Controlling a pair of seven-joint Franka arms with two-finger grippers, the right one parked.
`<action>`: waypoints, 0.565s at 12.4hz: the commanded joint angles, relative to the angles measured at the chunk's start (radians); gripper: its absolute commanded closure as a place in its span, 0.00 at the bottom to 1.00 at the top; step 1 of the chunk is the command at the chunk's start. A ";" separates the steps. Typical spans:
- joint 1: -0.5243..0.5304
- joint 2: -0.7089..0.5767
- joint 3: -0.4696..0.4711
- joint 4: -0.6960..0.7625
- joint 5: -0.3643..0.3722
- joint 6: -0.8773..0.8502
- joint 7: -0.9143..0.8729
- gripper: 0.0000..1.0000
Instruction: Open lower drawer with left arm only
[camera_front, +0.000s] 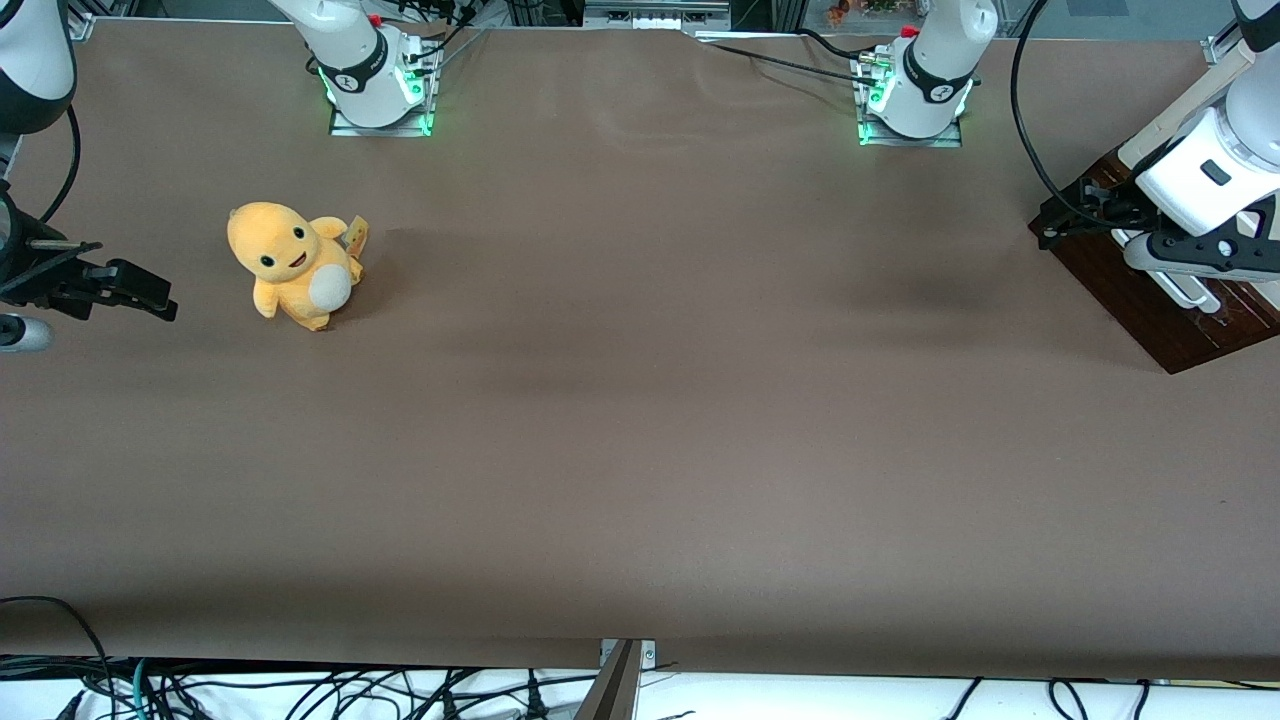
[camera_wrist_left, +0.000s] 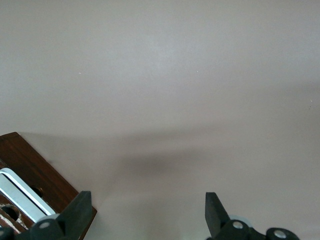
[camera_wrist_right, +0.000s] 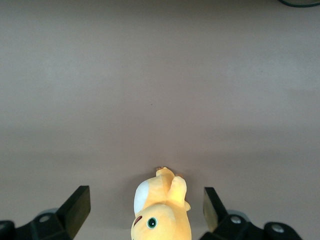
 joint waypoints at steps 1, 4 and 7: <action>0.000 0.004 0.001 0.007 -0.010 -0.016 0.014 0.00; 0.000 0.004 0.001 0.007 -0.013 -0.015 0.012 0.00; -0.002 0.004 0.001 0.007 -0.011 -0.015 -0.003 0.00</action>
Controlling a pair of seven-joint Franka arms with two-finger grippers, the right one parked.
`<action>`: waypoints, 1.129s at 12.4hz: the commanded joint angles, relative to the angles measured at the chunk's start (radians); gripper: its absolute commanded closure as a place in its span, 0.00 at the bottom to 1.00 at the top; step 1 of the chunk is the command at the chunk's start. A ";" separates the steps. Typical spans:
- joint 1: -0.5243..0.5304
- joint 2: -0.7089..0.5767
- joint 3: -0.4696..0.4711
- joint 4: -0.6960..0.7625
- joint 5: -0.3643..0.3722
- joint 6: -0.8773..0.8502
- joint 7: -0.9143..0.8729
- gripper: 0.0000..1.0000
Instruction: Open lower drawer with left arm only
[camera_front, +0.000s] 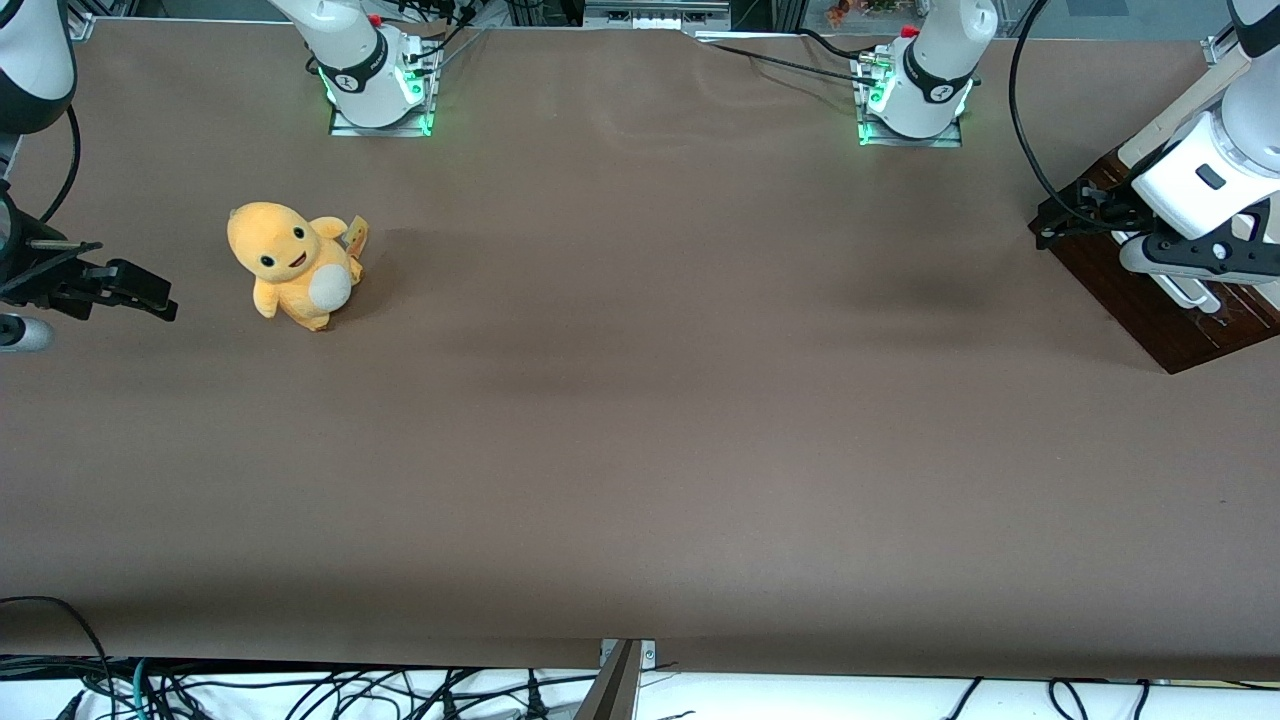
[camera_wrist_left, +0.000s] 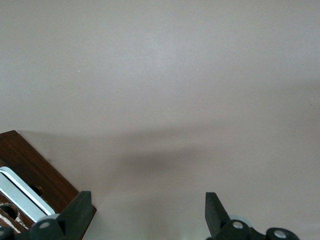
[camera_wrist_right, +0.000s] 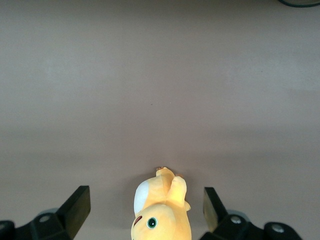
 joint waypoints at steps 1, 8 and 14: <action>-0.003 0.003 0.001 0.008 -0.007 -0.012 -0.030 0.00; -0.049 0.073 -0.002 0.013 0.176 -0.028 -0.202 0.00; -0.080 0.205 -0.017 0.021 0.431 -0.196 -0.317 0.00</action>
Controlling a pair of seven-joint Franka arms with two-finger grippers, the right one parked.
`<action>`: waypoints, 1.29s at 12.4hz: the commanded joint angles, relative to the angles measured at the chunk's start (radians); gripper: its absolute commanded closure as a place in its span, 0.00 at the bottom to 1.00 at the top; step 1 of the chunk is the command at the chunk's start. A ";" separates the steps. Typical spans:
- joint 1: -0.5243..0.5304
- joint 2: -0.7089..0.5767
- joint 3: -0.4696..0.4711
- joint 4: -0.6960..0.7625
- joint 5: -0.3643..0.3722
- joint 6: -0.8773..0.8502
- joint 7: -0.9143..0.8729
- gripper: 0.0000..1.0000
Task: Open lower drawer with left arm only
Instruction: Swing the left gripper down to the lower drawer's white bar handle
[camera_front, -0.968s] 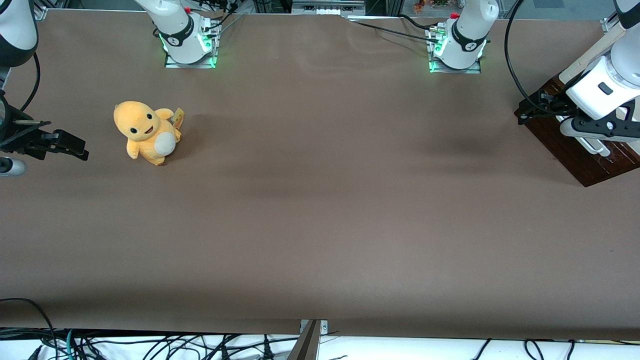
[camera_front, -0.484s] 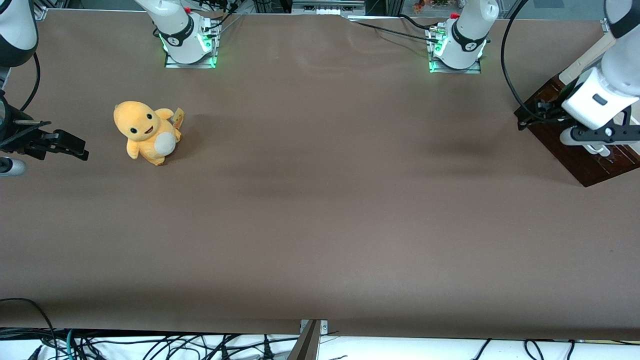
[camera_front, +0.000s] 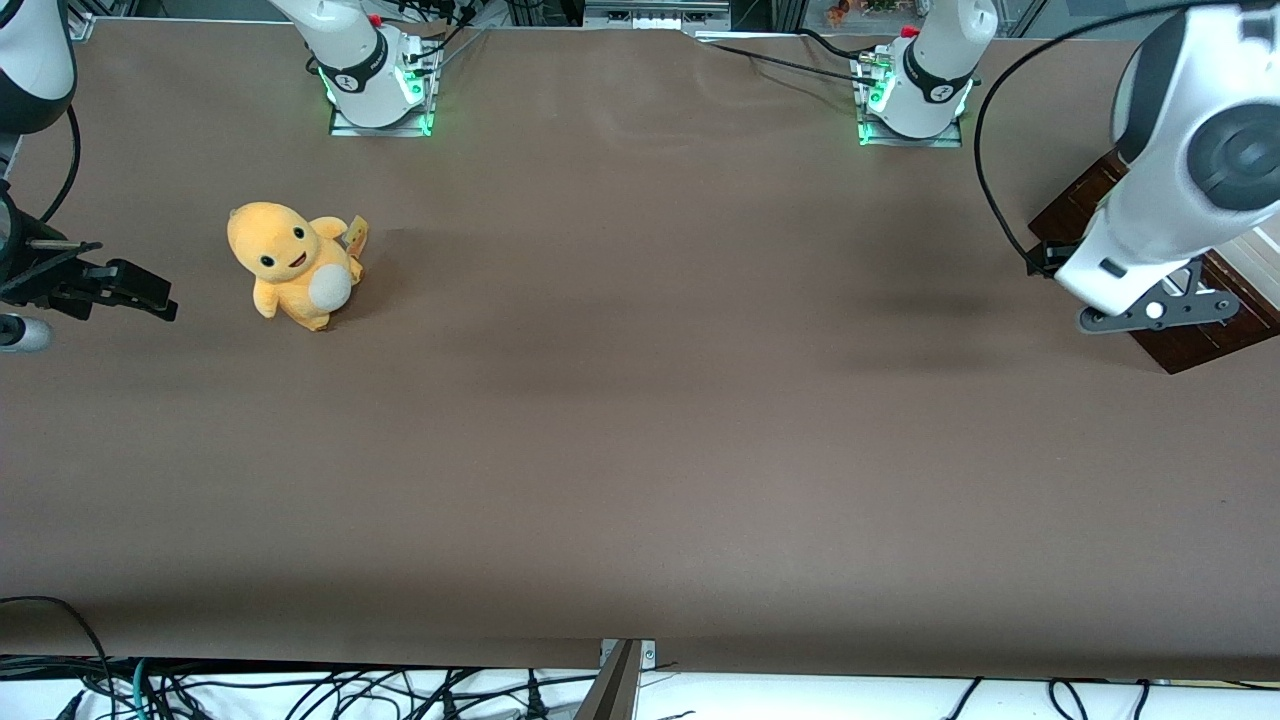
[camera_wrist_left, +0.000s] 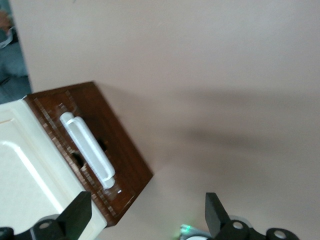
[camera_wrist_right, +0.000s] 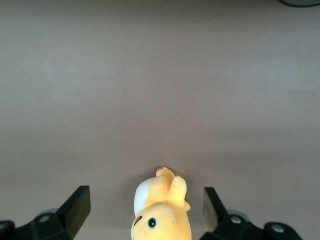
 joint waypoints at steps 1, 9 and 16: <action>-0.015 0.084 0.000 0.027 0.113 -0.099 -0.094 0.00; -0.022 0.368 0.003 0.013 0.327 -0.214 -0.481 0.00; -0.004 0.523 0.005 -0.116 0.546 -0.238 -0.754 0.00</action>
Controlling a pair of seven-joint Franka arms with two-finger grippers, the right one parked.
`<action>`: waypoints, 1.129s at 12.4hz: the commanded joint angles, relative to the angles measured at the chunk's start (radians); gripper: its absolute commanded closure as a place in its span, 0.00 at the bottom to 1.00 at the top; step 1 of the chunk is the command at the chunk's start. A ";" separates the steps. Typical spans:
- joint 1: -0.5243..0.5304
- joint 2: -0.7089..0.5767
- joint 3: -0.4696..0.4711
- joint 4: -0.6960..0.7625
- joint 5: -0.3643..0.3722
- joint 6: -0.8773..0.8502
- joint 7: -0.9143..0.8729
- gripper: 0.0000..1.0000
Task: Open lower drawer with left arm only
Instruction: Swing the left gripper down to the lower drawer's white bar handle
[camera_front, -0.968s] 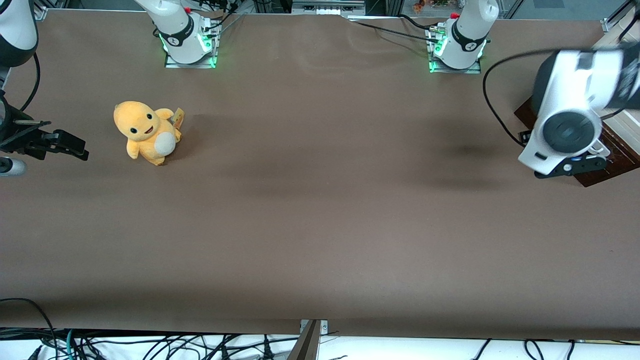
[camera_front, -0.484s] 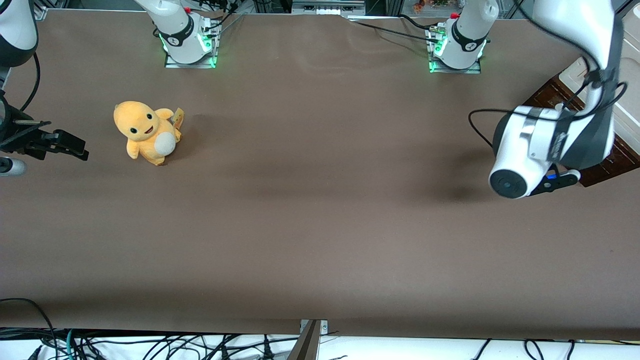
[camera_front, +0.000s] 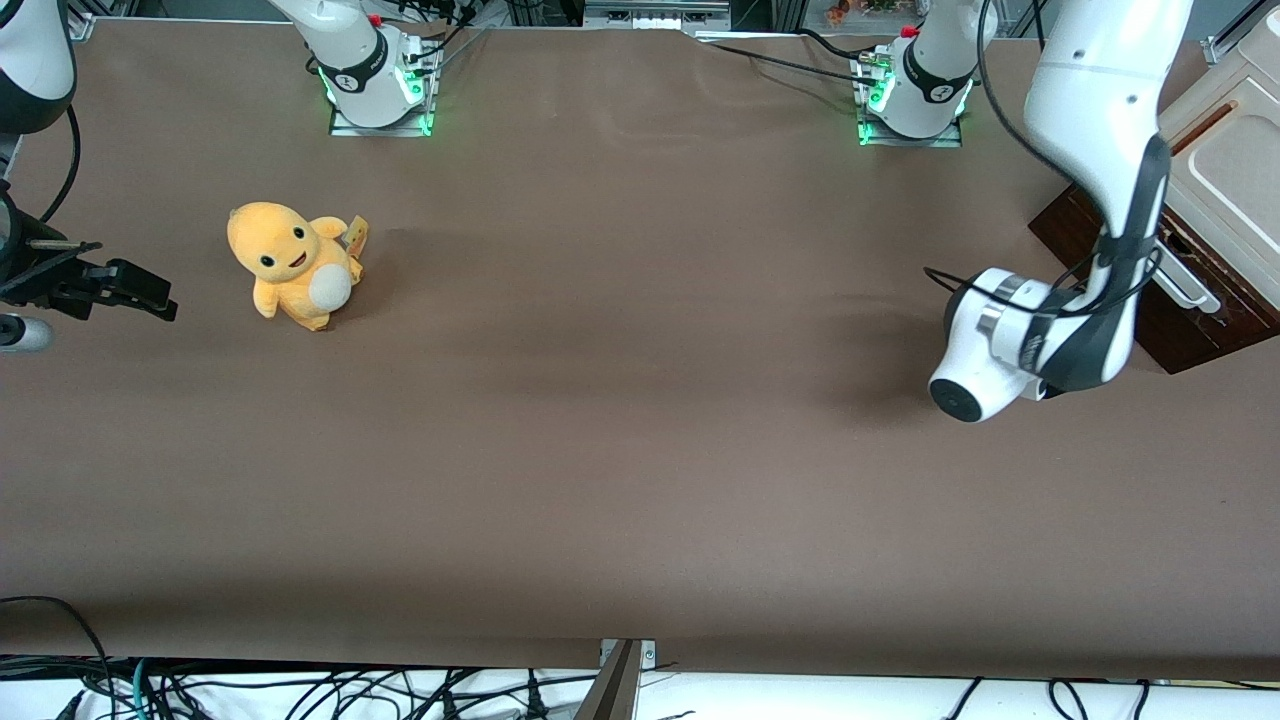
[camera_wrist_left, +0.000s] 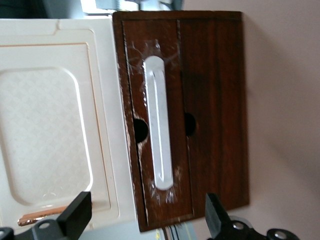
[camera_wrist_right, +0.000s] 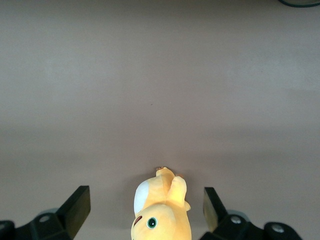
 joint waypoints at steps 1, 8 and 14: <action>0.019 0.012 -0.001 -0.083 0.081 -0.004 -0.071 0.00; 0.096 0.005 -0.003 -0.215 0.175 0.085 -0.110 0.17; 0.148 0.000 -0.003 -0.269 0.232 0.114 -0.146 0.32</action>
